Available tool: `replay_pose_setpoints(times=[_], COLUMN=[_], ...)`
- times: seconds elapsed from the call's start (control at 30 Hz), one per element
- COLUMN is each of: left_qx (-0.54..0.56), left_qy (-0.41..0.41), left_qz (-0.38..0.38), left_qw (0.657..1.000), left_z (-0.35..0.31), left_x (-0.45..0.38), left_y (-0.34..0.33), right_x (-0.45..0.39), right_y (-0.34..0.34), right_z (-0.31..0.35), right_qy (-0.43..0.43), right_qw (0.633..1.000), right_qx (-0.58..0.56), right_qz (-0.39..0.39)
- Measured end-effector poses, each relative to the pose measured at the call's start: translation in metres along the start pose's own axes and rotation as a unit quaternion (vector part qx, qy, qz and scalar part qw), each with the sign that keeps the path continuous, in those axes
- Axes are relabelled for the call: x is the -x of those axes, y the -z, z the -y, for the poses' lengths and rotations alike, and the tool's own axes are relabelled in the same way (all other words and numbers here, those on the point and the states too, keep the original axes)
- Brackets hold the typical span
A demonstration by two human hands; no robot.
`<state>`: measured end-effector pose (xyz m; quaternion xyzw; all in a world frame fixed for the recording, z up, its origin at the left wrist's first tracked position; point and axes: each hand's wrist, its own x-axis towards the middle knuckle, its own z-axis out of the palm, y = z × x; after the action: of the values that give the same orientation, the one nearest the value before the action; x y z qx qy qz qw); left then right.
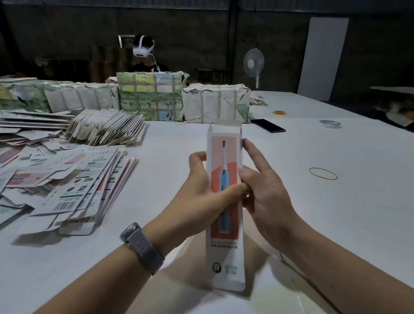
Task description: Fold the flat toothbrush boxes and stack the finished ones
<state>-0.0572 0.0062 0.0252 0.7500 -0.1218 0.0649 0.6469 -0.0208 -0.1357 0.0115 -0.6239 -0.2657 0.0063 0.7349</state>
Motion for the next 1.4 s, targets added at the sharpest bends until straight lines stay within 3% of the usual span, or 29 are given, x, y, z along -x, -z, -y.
replay_pose_setpoints(times=[0.13,0.27,0.53,0.7,1.07,1.4], left_qx=[-0.007,-0.020,0.092,0.105,0.036,0.108], left_qy=[0.005,-0.001,0.063,0.056,0.037,0.006], left_qz=[0.044,-0.001,0.013,-0.028,0.008,-0.013], left_qw=[0.999,1.000,0.994,0.993,0.999,0.994], left_z=[-0.007,-0.004,-0.005,-0.002,0.000,-0.001], left_x=[0.000,-0.002,-0.006,-0.007,-0.006,-0.006], left_y=[0.003,0.010,0.021,0.024,0.021,0.018], right_x=[-0.001,-0.001,-0.002,-0.002,0.001,0.003], right_y=[0.005,0.005,0.001,0.000,0.006,0.001], right_z=[0.005,0.008,0.007,0.005,0.009,0.008], right_qy=[0.008,0.014,-0.005,-0.022,0.001,0.010], right_qw=[1.000,0.998,0.999,1.000,0.997,0.998], right_qx=[0.004,0.030,0.017,0.008,0.073,0.056], right_qz=[-0.026,-0.044,-0.033,0.013,0.016,-0.013])
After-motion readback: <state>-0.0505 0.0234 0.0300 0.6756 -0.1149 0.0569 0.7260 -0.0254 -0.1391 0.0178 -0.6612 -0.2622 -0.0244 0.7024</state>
